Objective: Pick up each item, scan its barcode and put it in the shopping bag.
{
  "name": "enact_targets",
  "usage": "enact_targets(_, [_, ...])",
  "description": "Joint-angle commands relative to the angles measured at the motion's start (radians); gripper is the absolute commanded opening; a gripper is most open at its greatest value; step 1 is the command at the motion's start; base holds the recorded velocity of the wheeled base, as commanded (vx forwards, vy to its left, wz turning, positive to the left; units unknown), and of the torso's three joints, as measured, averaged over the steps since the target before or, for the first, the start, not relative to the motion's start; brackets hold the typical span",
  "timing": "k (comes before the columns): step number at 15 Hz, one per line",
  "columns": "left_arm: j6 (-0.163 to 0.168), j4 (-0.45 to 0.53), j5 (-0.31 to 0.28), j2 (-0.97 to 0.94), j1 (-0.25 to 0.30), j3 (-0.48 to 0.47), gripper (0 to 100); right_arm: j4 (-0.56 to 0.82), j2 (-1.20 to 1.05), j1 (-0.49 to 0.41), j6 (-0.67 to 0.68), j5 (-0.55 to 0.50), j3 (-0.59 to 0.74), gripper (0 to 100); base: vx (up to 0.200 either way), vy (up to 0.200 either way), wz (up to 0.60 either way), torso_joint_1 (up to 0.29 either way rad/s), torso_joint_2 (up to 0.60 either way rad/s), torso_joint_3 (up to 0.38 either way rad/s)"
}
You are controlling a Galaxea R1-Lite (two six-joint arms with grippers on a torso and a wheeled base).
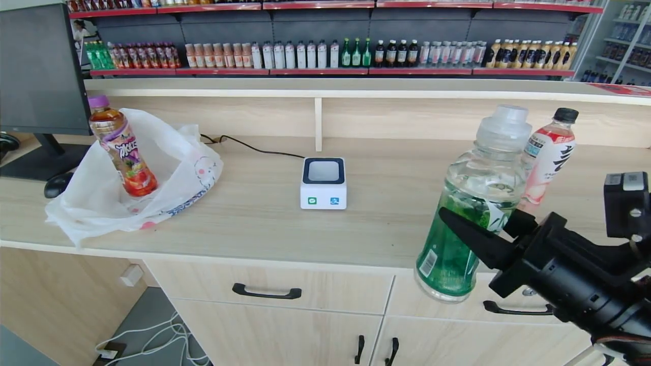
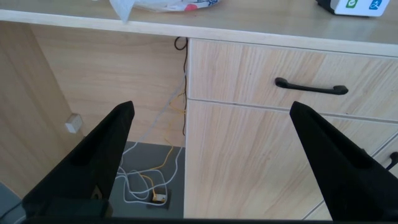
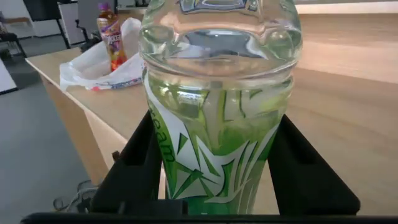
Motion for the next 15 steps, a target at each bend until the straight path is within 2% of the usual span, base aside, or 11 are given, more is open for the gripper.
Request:
enact_targets(1, [-0.001, 0.003, 0.000, 0.000, 0.000, 0.000, 100, -0.002, 0.027, -0.039, -0.025, -0.089, -0.032, 0, 0.000, 0.000, 0.00, 0.000, 0.00, 0.000])
enact_targets(3, [-0.001, 0.003, 0.000, 0.000, 0.000, 0.000, 100, -0.002, 0.028, -0.087, -0.027, -0.182, -0.038, 0, 0.000, 0.000, 0.00, 0.000, 0.00, 0.000])
enact_targets(6, [-0.001, 0.003, 0.000, 0.000, 0.000, -0.002, 100, -0.002, 0.037, -0.186, -0.030, -0.185, -0.083, 0, 0.000, 0.000, 0.00, 0.000, 0.00, 0.000])
enact_targets(7, [-0.001, 0.003, 0.000, 0.000, 0.000, 0.000, 100, -0.002, 0.037, -0.194, -0.030, -0.185, -0.089, 0, 0.000, 0.000, 0.00, 0.000, 0.00, 0.000])
enact_targets(10, [-0.002, 0.003, 0.000, 0.000, 0.000, 0.000, 100, -0.002, 0.027, -0.194, -0.028, -0.185, -0.089, 0, -0.200, 0.000, 0.00, 0.015, 0.00, 0.001])
enact_targets(14, [-0.004, 0.003, 0.000, 0.000, 0.000, 0.000, 100, -0.002, 0.042, -0.191, -0.022, -0.185, -0.133, 0, 0.000, 0.000, 0.00, 0.000, 0.00, 0.000])
enact_targets(15, [-0.004, 0.003, 0.000, 0.000, 0.000, -0.002, 100, -0.002, 0.046, -0.191, -0.022, -0.185, -0.146, 0, 0.000, 0.200, 0.00, 0.017, 0.00, 0.002])
